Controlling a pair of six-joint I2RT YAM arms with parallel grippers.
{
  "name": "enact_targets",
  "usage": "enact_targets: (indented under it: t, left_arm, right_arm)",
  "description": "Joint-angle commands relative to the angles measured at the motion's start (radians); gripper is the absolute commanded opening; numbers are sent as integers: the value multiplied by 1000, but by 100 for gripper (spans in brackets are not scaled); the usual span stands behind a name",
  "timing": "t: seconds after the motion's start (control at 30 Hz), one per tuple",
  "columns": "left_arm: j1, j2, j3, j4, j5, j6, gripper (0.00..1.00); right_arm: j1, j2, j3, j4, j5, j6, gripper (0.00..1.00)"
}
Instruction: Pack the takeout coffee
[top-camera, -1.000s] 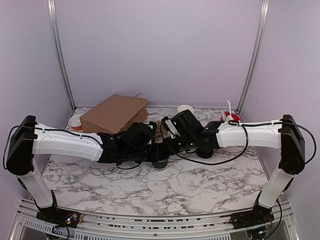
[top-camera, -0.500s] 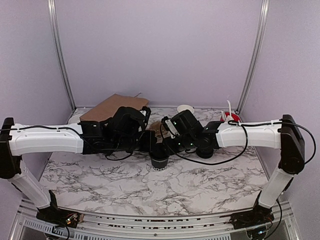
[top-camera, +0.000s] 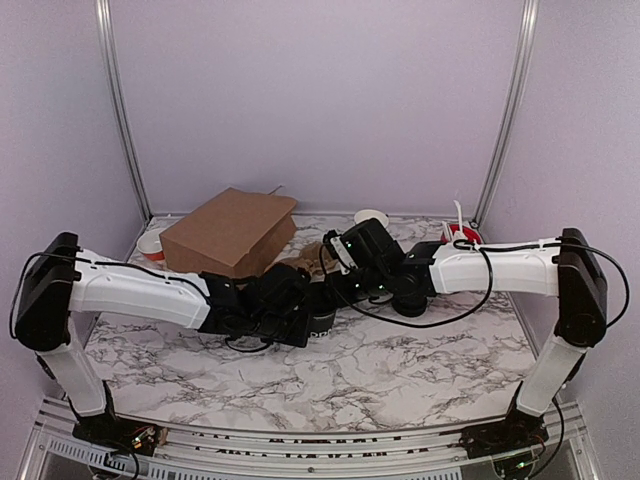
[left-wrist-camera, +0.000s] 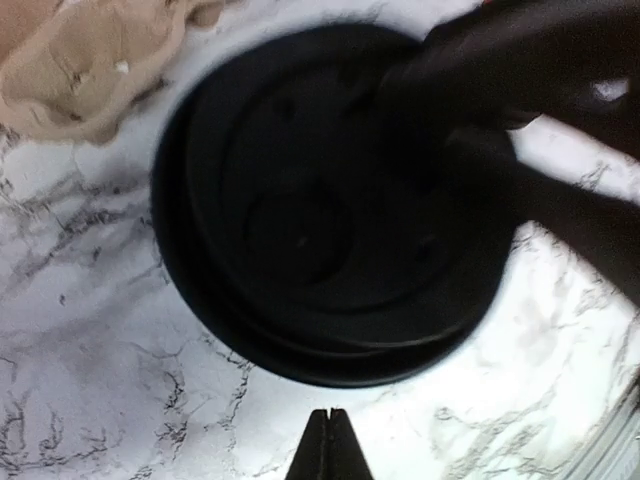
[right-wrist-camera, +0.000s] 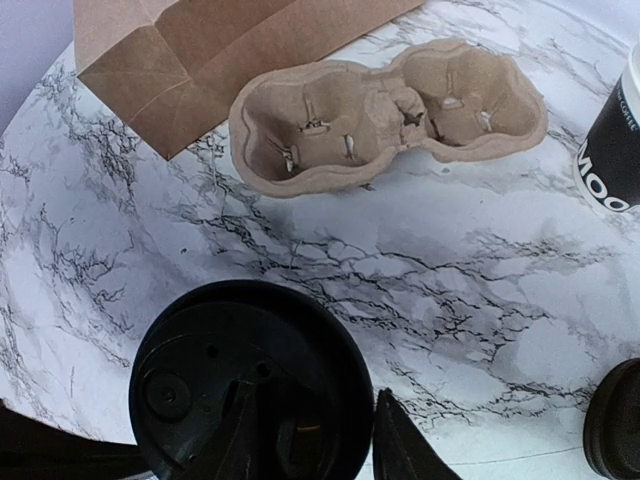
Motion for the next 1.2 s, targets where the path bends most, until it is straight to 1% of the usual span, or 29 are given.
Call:
enact_targets:
  t: [0.0,0.13,0.2,0.4,0.5,0.63,0.73,0.87,0.9,0.93,1.03,1.17]
  left_arm:
    - [4,-152,72,-33,-53,38,0]
    - [4,-201,89,-50,-72,40,0]
    - [5,-212,90,-55,-81,38,3]
    - [19,-209,74,-55,-66,9,12]
    - [28,-207,54,-50,-52,-9,15]
    - [42,-217,24,-37,-36,-29,19]
    - [57,-217,-7,-7,1,-54,21]
    - [67,-208,-32,22,32,-73,21]
    - [68,-203,-36,27,37,-77,21]
    - [69,-198,-39,32,43,-82,21]
    - [79,-188,-55,52,64,-97,20]
    - [84,-178,-71,64,76,-105,20]
  right_arm:
    - [13,40,3,-99,-20,2,37]
    - [13,31,19,-102,-22,2,37]
    - [14,20,35,-108,-24,-1,39]
    - [16,-43,76,-118,-34,-10,51]
    - [16,-80,82,-124,-33,-13,54]
    - [13,-127,70,-121,-17,-14,56]
    - [-12,-148,48,-115,-22,-15,56]
    - [-59,-158,-4,-82,-72,-14,55]
    - [-107,-160,-28,-63,-99,-12,55]
    - [-129,-161,-47,-42,-127,-11,55]
    - [-167,-148,-76,12,-182,-17,55]
    - [-192,-91,-46,26,-200,-23,54]
